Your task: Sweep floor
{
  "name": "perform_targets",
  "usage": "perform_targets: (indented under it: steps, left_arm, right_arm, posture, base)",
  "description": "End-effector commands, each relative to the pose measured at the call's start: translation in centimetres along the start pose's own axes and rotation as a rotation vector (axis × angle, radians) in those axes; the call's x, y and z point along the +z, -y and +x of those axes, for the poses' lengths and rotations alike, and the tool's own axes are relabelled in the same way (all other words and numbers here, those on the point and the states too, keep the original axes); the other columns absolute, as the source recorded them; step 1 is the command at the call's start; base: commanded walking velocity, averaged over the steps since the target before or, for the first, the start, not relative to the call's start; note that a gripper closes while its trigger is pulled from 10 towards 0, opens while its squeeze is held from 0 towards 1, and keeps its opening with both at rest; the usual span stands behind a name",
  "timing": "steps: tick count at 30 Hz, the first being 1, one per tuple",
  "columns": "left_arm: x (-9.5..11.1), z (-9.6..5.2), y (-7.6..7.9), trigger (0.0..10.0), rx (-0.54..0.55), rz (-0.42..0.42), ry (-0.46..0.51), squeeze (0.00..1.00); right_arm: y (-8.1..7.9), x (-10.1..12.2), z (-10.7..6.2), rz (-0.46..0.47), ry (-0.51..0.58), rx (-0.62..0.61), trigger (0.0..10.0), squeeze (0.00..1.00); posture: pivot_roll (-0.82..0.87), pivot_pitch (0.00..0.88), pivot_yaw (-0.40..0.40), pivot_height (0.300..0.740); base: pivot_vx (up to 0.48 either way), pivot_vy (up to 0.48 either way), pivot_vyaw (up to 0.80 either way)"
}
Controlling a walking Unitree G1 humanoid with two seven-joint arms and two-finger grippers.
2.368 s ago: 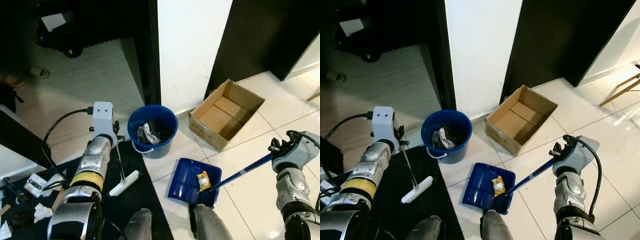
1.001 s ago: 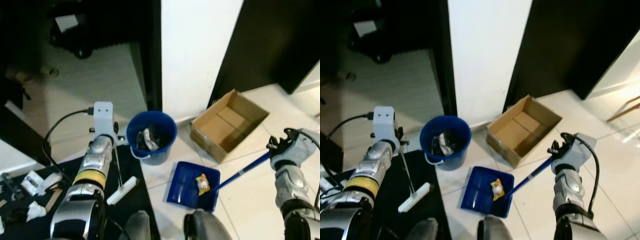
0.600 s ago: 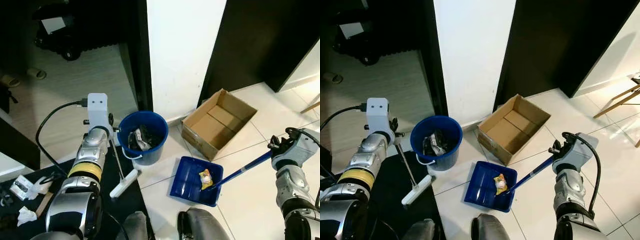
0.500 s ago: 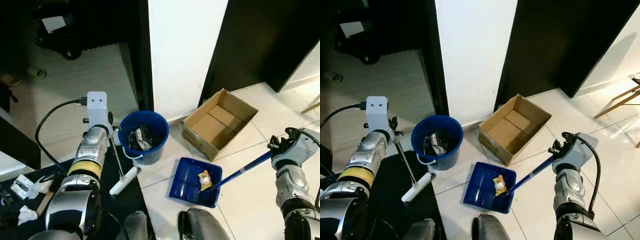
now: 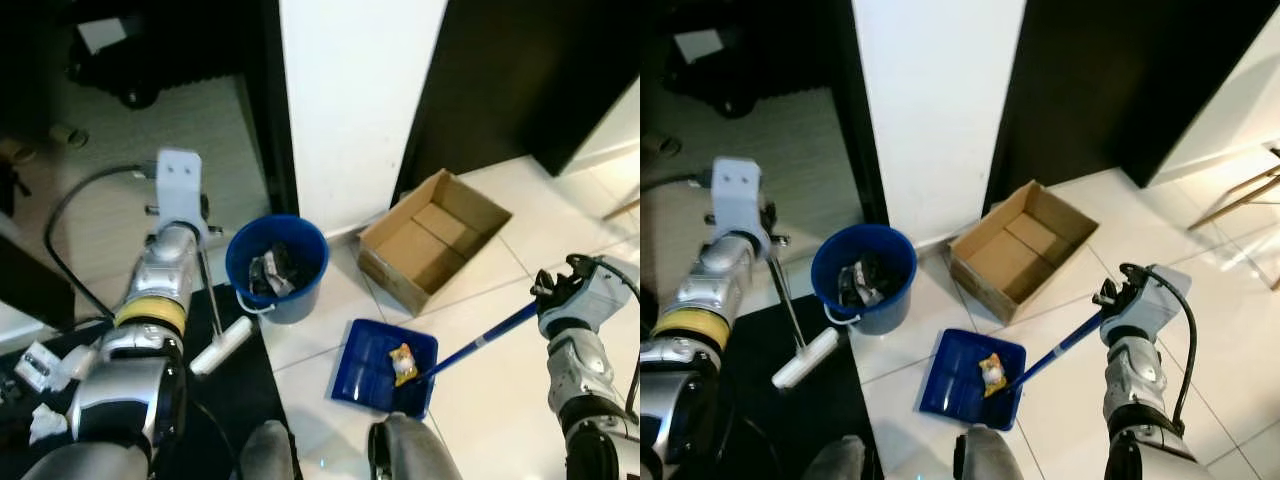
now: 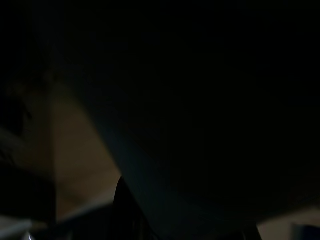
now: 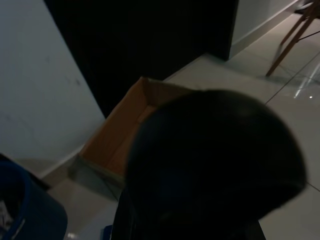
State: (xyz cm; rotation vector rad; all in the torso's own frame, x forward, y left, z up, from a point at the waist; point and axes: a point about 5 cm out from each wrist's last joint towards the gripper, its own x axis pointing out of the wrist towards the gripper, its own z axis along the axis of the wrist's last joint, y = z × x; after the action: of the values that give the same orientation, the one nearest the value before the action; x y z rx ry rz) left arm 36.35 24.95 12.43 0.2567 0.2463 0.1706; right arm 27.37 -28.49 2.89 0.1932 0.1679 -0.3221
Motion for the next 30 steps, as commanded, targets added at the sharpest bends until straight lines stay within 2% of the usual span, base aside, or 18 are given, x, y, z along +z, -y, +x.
perform_targets:
  steps: [1, 8, 11, 20, 21, 22, 26, 28, 30]
  left_arm:
    - [-1.0, -0.2, -0.7, 10.0, 0.011, 0.042, -0.017, 0.00]
    - [-3.5, -1.1, 1.4, 10.0, -0.055, 0.045, -0.067, 0.00]
    - [-3.8, -1.2, 1.5, 10.0, -0.059, 0.056, -0.073, 0.00]
    - [-6.9, -2.3, 1.5, 10.0, -0.095, 0.103, -0.160, 0.00]
    - [-6.9, -2.3, 1.5, 10.0, -0.095, 0.103, -0.160, 0.00]
    - [-7.1, -2.4, 1.7, 10.0, -0.102, 0.098, -0.166, 0.00]
    - [-7.3, -2.5, 2.1, 10.0, -0.113, 0.091, -0.170, 0.00]
    - [-7.3, -2.5, 2.1, 10.0, -0.113, 0.091, -0.170, 0.00]
    - [-7.5, -2.7, 2.5, 10.0, -0.125, 0.086, -0.173, 0.00]
  right_arm:
    - [-0.8, 1.6, 0.7, 0.037, 0.081, 0.022, 0.0, 0.00]
    - [-1.8, 4.0, 1.8, 0.080, 0.160, 0.045, 0.0, 0.00]
    - [-2.0, 4.5, 2.0, 0.093, 0.179, 0.048, 0.0, 0.00]
    - [-3.3, 11.6, 3.7, 0.157, 0.386, 0.112, 0.0, 0.00]
    - [-3.3, 11.6, 3.7, 0.157, 0.386, 0.112, 0.0, 0.00]
    - [-3.7, 13.0, 3.9, 0.162, 0.424, 0.123, 0.0, 0.00]
    - [-4.2, 14.4, 4.0, 0.163, 0.465, 0.139, 0.0, 0.00]
    - [-4.2, 14.4, 4.0, 0.163, 0.465, 0.139, 0.0, 0.00]
    - [-5.1, 16.2, 4.1, 0.155, 0.518, 0.164, 0.0, 0.00]
  posture:
    - [0.00, 0.059, -0.015, 0.740]
    - [0.00, 0.062, -0.023, 0.740]
    - [0.00, 0.062, -0.025, 0.740]
    - [-0.01, 0.064, -0.033, 0.740]
    - [-0.01, 0.064, -0.033, 0.740]
    - [-0.01, 0.063, -0.036, 0.740]
    - [-0.01, 0.062, -0.038, 0.740]
    - [-0.01, 0.062, -0.038, 0.740]
    - [-0.01, 0.058, -0.041, 0.740]
  base:
    - [0.000, 0.000, 0.00]
    - [0.000, 0.000, 0.00]
    - [0.000, 0.000, 0.00]
    - [0.000, 0.000, 0.00]
    - [0.000, 0.000, 0.00]
    - [0.000, 0.000, 0.00]
    - [0.000, 0.000, 0.00]
    - [0.000, 0.000, 0.00]
    - [0.000, 0.000, 0.00]
